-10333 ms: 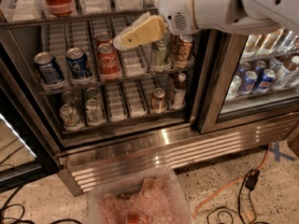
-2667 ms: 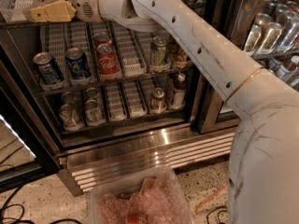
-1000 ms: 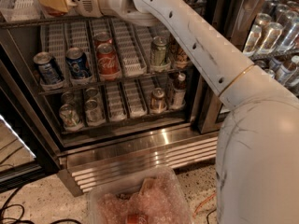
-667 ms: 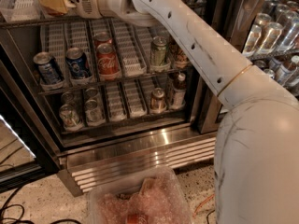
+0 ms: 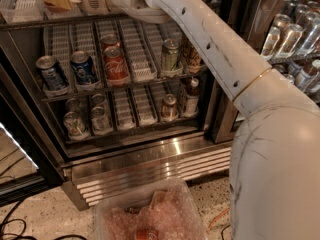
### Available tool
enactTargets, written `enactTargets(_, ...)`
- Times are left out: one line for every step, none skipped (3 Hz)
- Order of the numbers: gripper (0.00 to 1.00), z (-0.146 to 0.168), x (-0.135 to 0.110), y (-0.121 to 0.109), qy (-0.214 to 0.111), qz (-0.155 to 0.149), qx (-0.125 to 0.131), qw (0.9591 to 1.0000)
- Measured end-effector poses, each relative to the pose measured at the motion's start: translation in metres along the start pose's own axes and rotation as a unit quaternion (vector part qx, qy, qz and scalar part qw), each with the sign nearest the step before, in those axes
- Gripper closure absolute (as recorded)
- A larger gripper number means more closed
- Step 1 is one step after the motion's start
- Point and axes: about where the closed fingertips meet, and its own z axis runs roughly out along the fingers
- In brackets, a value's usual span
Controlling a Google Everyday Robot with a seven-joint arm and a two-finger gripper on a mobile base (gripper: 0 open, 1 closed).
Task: Pick coke can from top shelf of fridge
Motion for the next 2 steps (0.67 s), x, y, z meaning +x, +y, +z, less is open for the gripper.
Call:
enactTargets(1.0, -0.0038, -0.006, 0.0022, -0.002, -0.005, -0.002, 1.0)
enactTargets(1.0, -0.009, -0.0095, 0.0066, 0.001, -0.007, -0.005, 1.0)
